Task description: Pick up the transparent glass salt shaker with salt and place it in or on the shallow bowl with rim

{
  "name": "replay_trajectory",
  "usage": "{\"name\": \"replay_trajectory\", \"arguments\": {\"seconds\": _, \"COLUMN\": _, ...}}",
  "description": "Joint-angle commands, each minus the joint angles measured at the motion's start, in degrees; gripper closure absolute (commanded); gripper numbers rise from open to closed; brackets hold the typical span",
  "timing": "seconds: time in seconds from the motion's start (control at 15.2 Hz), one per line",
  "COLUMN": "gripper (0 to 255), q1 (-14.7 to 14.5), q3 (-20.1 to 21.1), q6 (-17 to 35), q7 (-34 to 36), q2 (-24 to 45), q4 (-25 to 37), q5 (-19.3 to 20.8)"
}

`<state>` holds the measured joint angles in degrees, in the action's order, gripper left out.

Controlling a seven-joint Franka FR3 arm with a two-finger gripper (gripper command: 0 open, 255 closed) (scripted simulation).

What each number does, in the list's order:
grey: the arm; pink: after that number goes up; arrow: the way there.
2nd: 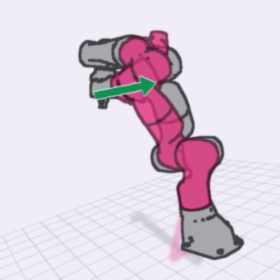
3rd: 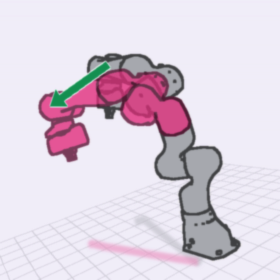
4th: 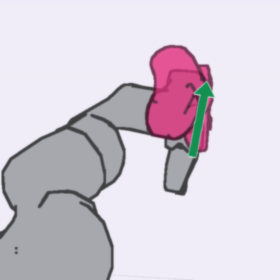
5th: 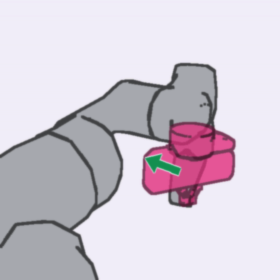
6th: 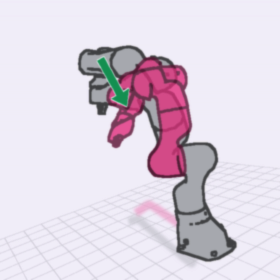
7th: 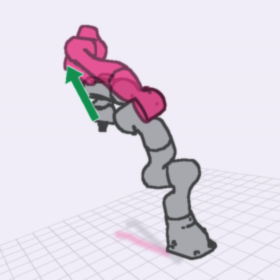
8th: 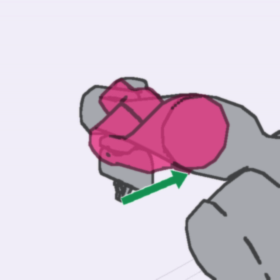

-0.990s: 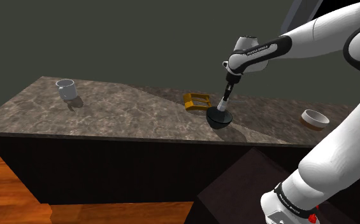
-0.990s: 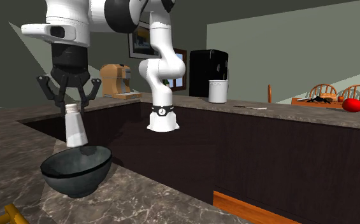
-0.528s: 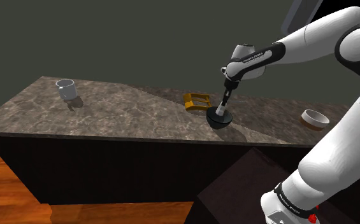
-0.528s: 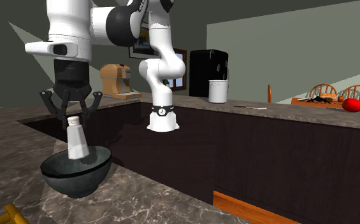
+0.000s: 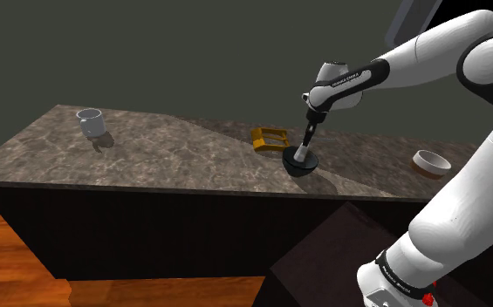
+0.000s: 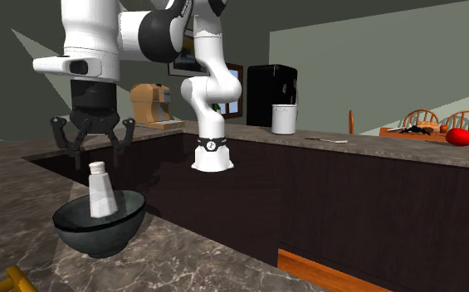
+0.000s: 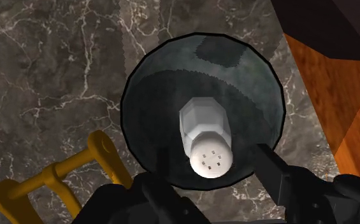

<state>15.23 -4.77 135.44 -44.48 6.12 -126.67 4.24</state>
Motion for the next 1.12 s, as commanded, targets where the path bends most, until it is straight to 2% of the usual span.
{"name": "replay_trajectory", "arguments": {"seconds": 0.0, "gripper": 0, "q1": 0.0, "q3": 0.0, "q6": 0.0, "q7": 0.0, "q2": 0.0, "q4": 0.0, "q5": 0.0}}
{"name": "replay_trajectory", "arguments": {"seconds": 0.26, "gripper": 0, "q1": 0.0, "q3": 0.0, "q6": 0.0, "q7": 0.0, "q2": 0.0, "q4": 0.0, "q5": 0.0}}
{"name": "replay_trajectory", "arguments": {"seconds": 0.53, "gripper": 0, "q1": -0.3, "q3": 0.2, "q6": -6.9, "q7": 0.1, "q2": -4.4, "q4": 2.5, "q5": 0.1}}
{"name": "replay_trajectory", "arguments": {"seconds": 1.06, "gripper": 0, "q1": -0.3, "q3": 0.2, "q6": -6.9, "q7": 0.1, "q2": -4.4, "q4": 2.5, "q5": 0.1}}
